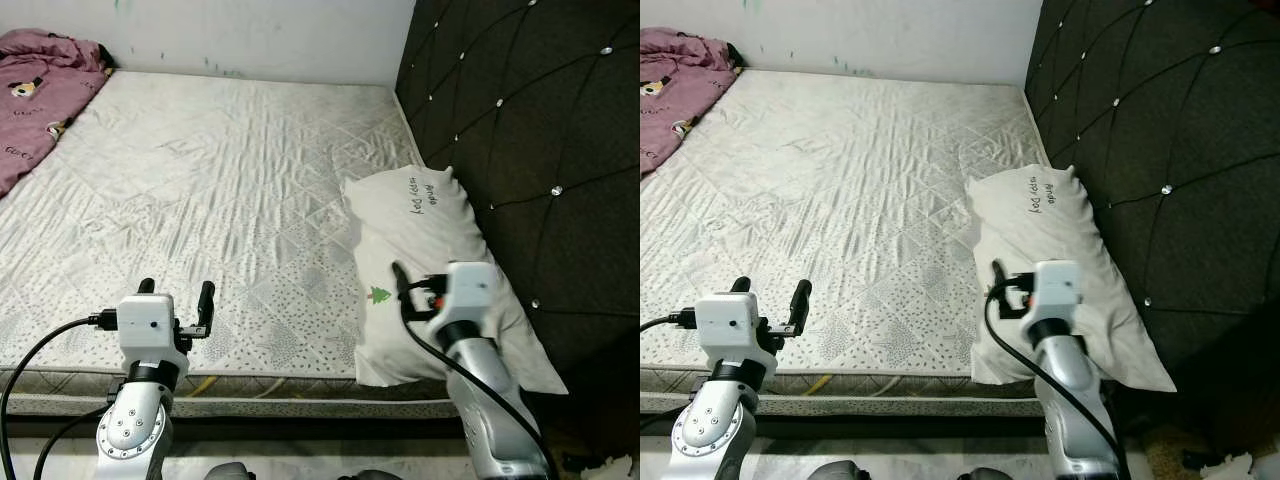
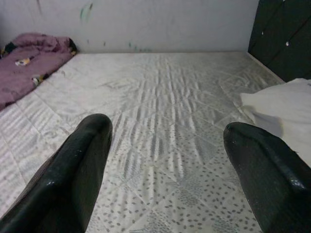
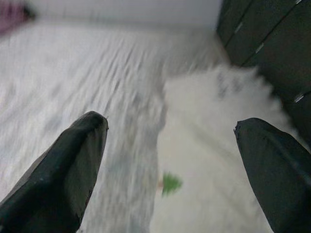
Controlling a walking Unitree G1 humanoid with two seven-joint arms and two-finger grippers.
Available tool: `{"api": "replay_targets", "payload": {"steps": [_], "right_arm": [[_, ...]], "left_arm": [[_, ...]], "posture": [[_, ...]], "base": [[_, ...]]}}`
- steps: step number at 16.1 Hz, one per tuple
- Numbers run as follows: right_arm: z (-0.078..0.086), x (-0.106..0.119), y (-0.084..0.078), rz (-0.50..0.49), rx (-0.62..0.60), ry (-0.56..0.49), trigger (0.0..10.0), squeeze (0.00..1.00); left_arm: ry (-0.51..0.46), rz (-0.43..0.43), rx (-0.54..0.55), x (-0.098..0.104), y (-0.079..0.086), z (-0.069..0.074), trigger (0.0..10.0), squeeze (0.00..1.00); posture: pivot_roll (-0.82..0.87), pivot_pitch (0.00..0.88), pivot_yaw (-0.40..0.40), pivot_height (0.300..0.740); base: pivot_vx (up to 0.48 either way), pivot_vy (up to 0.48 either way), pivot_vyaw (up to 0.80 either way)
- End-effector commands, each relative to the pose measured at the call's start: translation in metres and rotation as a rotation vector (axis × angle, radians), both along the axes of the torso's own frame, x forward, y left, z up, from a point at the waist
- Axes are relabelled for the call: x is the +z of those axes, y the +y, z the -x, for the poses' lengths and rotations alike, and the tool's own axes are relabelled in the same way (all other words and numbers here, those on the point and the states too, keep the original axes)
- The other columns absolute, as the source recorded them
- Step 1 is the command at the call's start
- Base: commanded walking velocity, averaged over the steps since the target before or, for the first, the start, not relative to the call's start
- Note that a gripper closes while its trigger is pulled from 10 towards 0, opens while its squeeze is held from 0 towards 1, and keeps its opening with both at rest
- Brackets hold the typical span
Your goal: Clean up the room
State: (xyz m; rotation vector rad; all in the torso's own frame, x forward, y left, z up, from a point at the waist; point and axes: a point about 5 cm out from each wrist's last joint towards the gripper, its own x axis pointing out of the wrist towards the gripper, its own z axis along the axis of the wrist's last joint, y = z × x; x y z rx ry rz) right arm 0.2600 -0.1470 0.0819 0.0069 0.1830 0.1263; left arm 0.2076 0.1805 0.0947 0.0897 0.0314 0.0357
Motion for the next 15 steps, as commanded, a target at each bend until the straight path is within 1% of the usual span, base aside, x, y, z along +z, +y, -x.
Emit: {"api": "replay_targets", "payload": {"steps": [1,3,5,6,8,10,11,15], "right_arm": [[0.001,-0.008,0.003,0.019,0.03,0.062,10.0,0.0],[-0.001,-0.014,0.005,0.018,0.044,0.094,10.0,0.0],[-0.003,-0.008,0.002,-0.007,0.02,0.052,10.0,0.0],[-0.003,-0.005,0.002,-0.023,0.02,0.027,10.0,0.0],[-0.003,0.002,-0.003,-0.053,-0.019,-0.019,10.0,0.0],[-0.004,0.003,-0.006,-0.044,-0.06,-0.029,10.0,0.0],[-0.004,0.003,-0.005,-0.045,-0.059,-0.03,10.0,0.0],[-0.005,0.002,-0.004,-0.053,-0.055,-0.027,10.0,0.0]], "left_arm": [[-0.016,-0.021,-0.004,0.002,-0.001,-0.002,10.0,0.0],[-0.042,-0.043,0.004,0.007,-0.003,-0.006,10.0,0.0],[-0.056,-0.049,0.005,0.009,-0.004,-0.01,10.0,0.0],[-0.051,-0.051,0.0,0.008,-0.005,-0.01,10.0,0.0],[-0.053,-0.049,0.003,0.007,-0.005,-0.01,10.0,0.0],[-0.034,-0.046,0.01,0.005,-0.004,-0.011,10.0,0.0],[-0.026,-0.041,0.013,0.004,-0.004,-0.011,10.0,0.0],[-0.008,-0.009,0.01,0.0,-0.003,-0.012,10.0,0.0]], "posture": [[0.07,0.0,-0.041,0.74],[0.07,0.0,-0.043,0.74],[0.07,0.0,-0.045,0.74],[0.07,0.0,-0.044,0.74],[0.07,0.0,-0.045,0.74],[0.07,0.0,-0.042,0.74],[0.07,0.0,-0.042,0.74],[0.07,0.0,-0.042,0.74]], "base": [[0.0,0.0,0.0],[0.0,0.0,0.0],[0.0,0.0,0.0],[0.0,0.0,0.0],[0.0,0.0,0.0],[0.0,0.0,0.0],[0.0,0.0,0.0],[0.0,0.0,-0.77]]}}
